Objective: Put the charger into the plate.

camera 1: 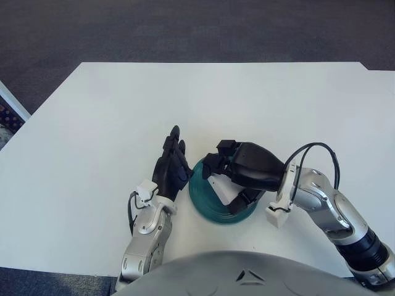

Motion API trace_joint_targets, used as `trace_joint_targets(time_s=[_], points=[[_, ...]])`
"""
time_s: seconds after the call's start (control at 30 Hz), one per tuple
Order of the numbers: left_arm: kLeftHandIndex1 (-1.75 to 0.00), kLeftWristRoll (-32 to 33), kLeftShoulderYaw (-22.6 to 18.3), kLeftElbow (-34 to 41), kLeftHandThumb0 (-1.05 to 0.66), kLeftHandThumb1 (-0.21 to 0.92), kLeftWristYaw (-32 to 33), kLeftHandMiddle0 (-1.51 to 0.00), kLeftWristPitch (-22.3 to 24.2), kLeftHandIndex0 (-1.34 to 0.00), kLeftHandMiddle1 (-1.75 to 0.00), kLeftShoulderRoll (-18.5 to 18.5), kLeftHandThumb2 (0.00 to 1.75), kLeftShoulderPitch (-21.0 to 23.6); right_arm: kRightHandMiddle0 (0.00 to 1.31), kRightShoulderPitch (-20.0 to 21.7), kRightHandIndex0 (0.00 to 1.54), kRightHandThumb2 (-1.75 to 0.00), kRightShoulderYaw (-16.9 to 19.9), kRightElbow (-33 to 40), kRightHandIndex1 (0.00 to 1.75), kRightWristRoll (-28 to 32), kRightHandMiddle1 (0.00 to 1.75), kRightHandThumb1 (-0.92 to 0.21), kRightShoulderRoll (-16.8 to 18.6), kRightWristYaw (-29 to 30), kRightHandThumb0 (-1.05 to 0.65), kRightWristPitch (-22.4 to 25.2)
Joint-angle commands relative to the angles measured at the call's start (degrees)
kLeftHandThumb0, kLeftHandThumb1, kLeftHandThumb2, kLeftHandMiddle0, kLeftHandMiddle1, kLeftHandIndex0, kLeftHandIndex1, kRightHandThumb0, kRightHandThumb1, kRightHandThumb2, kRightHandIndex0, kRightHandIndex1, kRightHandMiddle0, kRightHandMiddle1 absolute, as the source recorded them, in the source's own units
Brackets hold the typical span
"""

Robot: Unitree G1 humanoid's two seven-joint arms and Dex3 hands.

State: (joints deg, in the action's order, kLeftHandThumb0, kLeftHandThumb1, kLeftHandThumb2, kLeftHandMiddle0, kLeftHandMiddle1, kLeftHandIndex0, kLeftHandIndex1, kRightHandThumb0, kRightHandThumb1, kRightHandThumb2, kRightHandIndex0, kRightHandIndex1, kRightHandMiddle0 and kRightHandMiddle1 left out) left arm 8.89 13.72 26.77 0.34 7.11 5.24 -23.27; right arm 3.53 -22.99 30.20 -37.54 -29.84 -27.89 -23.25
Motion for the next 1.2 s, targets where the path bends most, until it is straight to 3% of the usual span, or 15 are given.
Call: trace_joint_targets(time_s=[0.0, 0.3, 0.57, 0.93, 1.17], points=[[0.00, 0.23, -0.04, 0.09, -1.05, 0.92, 0.05, 0.00, -0.25, 0.00, 0.00, 0.35, 1.02, 0.34, 0.51, 0.68, 1.03, -1.16, -0.11, -0.04, 1.75, -0.14, 1.75, -0.44, 0.21, -0.25, -0.44, -0.45], [0.00, -0.42, 0.30, 0.06, -1.05, 0.92, 0.44, 0.00, -0.28, 0.00, 0.00, 0.75, 1.00, 0.70, 0.52, 0.66, 1.04, -1.18, -0.89, -0.59, 1.75, 0.32, 1.75, -0.43, 0.01, -1.99, -0.45, -0.37], [0.00, -1.82, 0.55, 0.14, -1.05, 0.92, 1.37, 0.00, 0.46, 0.00, 0.00, 0.78, 1.01, 0.87, 0.52, -0.03, 1.04, -1.17, -2.47, -2.82, 1.75, -2.55, 1.75, -0.43, 0.28, -1.35, -0.44, -0.85], [0.00, -0.95, 0.20, -0.31, -1.05, 0.92, 1.30, 0.00, 0.22, 0.00, 0.00, 0.91, 1.03, 1.53, 0.50, 1.48, 1.04, -1.14, -6.30, -10.74, 1.75, -8.73, 1.75, -0.46, -0.56, 0.61, -0.44, -5.31], [0.00, 0.04, 0.02, -0.97, -1.05, 0.92, 0.54, 0.00, -1.14, 0.00, 0.00, 0.85, 1.03, 1.68, 0.51, 1.86, 1.04, -1.16, -7.67, -11.23, 1.75, -11.43, 1.75, -0.44, -0.47, -3.05, -0.44, -3.63]])
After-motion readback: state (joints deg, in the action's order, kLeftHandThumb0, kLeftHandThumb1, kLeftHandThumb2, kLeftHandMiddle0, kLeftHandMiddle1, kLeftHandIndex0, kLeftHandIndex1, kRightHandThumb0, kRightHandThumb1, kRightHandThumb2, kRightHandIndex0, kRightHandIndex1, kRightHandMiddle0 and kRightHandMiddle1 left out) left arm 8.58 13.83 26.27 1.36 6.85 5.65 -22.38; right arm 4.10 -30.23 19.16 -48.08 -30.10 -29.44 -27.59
